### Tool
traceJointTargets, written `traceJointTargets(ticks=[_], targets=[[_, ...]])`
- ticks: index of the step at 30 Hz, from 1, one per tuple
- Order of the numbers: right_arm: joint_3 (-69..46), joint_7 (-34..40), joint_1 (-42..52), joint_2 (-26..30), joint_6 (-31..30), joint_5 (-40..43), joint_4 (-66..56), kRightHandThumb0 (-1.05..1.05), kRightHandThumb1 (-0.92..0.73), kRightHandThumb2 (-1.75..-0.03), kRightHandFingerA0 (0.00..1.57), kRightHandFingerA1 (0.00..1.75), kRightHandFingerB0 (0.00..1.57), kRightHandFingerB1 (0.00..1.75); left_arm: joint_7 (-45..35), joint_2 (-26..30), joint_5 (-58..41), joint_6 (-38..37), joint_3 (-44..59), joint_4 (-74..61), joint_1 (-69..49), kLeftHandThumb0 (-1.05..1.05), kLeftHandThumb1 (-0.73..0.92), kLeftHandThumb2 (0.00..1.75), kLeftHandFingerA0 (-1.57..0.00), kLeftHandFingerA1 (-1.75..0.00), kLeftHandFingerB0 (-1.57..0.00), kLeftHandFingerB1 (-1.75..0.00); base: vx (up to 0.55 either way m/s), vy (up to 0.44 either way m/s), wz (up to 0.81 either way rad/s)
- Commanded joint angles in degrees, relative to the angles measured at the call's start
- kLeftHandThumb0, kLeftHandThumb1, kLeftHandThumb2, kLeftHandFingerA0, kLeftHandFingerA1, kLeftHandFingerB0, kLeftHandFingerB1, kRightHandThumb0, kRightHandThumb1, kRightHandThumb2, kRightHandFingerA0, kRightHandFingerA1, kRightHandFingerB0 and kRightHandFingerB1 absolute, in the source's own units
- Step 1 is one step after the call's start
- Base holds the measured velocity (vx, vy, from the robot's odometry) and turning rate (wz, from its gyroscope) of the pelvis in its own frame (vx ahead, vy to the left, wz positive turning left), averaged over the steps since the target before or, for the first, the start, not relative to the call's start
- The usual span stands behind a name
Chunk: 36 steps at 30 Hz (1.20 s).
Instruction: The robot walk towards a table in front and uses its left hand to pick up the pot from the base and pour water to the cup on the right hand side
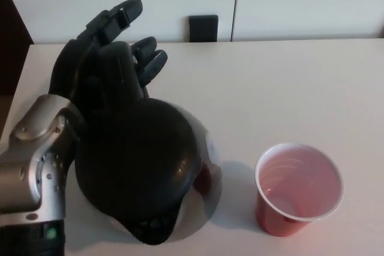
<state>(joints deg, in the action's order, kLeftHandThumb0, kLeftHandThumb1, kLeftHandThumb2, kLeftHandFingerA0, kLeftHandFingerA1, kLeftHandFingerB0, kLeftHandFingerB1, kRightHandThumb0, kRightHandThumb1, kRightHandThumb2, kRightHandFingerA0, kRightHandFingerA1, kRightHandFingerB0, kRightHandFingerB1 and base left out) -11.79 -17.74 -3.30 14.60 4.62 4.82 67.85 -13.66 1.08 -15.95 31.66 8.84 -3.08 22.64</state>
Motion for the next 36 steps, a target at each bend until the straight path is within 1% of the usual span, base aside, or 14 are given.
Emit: traceJointTargets(ticks=[1, 4, 5, 6, 9, 10, 12, 13, 25, 26, 28, 29, 30, 36], targets=[[-0.3, 0.5, -0.3, 0.5, -0.4, 0.3, -0.2, -0.44, -0.71, -0.59, 0.57, 0.62, 0.46, 0.47, -0.6, 5.5, 6.7, -8.7, -4.1, 6.2, 1.7, -0.24, 0.45, 0.93, -0.03, -0.49, 0.0, -0.47, 0.0, 0.0, 0.0], [-0.2, 0.7, -0.5, 0.5, 0.0, 0.1, -0.1, -0.46, -0.7, -0.59, 0.58, 0.63, 0.46, 0.47, -0.2, 7.3, 9.0, -11.8, -6.5, 9.8, 2.4, -0.24, 0.44, 0.93, -0.03, -0.49, 0.0, -0.47, 0.0, 0.0, 0.0], [-0.3, 0.5, -0.8, 0.5, -0.4, 0.3, -0.2, -0.44, -0.71, -0.6, 0.56, 0.62, 0.45, 0.47, 0.4, 8.2, 10.5, -12.7, -7.8, 11.6, 3.0, -0.42, 0.49, 0.64, -0.15, -0.37, -0.12, -0.31, 0.0, 0.0, 0.0], [-0.6, 1.0, -1.4, 0.4, -1.3, 0.6, -0.1, -0.45, -0.69, -0.59, 0.58, 0.62, 0.46, 0.45, 0.8, 9.1, 11.9, -13.7, -9.0, 12.9, 3.6, -0.24, 0.41, 0.91, -0.03, -0.49, 0.0, -0.46, 0.0, 0.0, 0.0], [-1.2, 1.6, -1.8, 0.3, -1.9, 1.1, -0.3, -0.45, -0.68, -0.6, 0.6, 0.63, 0.48, 0.47, 1.4, 9.9, 12.9, -15.5, -10.4, 15.1, 4.4, -0.24, 0.4, 0.9, -0.03, -0.49, 0.0, -0.46, 0.0, 0.0, 0.0], [-1.1, 1.6, -2.0, 0.3, -1.9, 1.0, -0.5, -0.44, -0.69, -0.59, 0.6, 0.63, 0.48, 0.47, 2.2, 10.8, 14.6, -14.6, -11.9, 16.1, 5.3, -0.43, 0.46, 0.61, -0.18, -0.37, -0.16, -0.31, 0.0, 0.0, 0.0], [-1.1, 1.4, -2.2, 0.4, -1.9, 0.7, -0.7, -0.45, -0.69, -0.61, 0.6, 0.64, 0.47, 0.47, 2.2, 11.7, 15.6, -16.0, -13.1, 17.4, 6.1, -0.43, 0.45, 0.62, -0.17, -0.38, -0.14, -0.32, 0.0, 0.0, 0.0], [-0.6, 1.3, -2.2, 0.6, -1.2, 0.3, -0.9, -0.46, -0.7, -0.6, 0.62, 0.64, 0.49, 0.48, 2.7, 12.9, 17.7, -16.8, -14.6, 18.6, 6.8, -0.24, 0.32, 0.87, -0.09, -0.51, -0.07, -0.49, 0.0, 0.0, 0.0], [0.7, 0.8, -2.7, 1.1, -0.6, -0.5, -1.8, -0.46, -0.73, -0.61, 0.59, 0.62, 0.47, 0.47, 1.2, 15.8, 19.0, -19.2, -15.7, 22.5, 10.0, -0.26, 0.29, 0.86, -0.09, -0.51, -0.07, -0.5, 0.0, 0.0, 0.0], [0.5, 0.7, -2.8, 1.1, -0.5, -0.4, -1.8, -0.47, -0.72, -0.61, 0.58, 0.63, 0.47, 0.48, -0.5, 16.7, 18.8, -19.5, -15.9, 22.4, 10.2, -0.57, 0.41, 0.66, -0.17, -0.4, -0.09, -0.33, 0.0, 0.0, 0.0], [-0.3, 1.1, -3.1, 0.9, -1.8, 0.6, -2.1, -0.46, -0.7, -0.61, 0.57, 0.63, 0.48, 0.49, -4.6, 18.6, 17.7, -18.9, -16.1, 21.2, 10.3, -0.31, 0.27, 0.85, -0.01, -0.49, 0.0, -0.48, 0.0, 0.0, 0.0], [-0.3, 1.1, -3.2, 0.8, -1.8, 0.6, -2.0, -0.46, -0.7, -0.61, 0.58, 0.63, 0.49, 0.5, -5.3, 19.0, 17.5, -18.8, -16.1, 20.9, 10.3, -0.53, 0.46, 0.55, -0.14, -0.33, -0.08, -0.21, 0.0, 0.0, 0.0], [-0.3, 0.8, -3.5, 0.9, -1.7, 0.6, -2.0, -0.46, -0.71, -0.6, 0.57, 0.64, 0.47, 0.49, -7.6, 20.2, 17.1, -18.6, -16.3, 20.2, 10.7, -0.57, 0.37, 0.73, -0.06, -0.42, -0.04, -0.2, 0.0, 0.0, 0.0], [-0.5, 0.9, -4.3, 1.1, -2.3, 0.6, -1.5, -0.46, -0.71, -0.6, 0.57, 0.62, 0.44, 0.46, -15.0, 24.7, 15.3, -16.1, -16.9, 16.5, 11.3, -0.52, 0.34, 0.73, -0.02, -0.27, -0.01, -0.15, 0.0, 0.0, 0.0]])
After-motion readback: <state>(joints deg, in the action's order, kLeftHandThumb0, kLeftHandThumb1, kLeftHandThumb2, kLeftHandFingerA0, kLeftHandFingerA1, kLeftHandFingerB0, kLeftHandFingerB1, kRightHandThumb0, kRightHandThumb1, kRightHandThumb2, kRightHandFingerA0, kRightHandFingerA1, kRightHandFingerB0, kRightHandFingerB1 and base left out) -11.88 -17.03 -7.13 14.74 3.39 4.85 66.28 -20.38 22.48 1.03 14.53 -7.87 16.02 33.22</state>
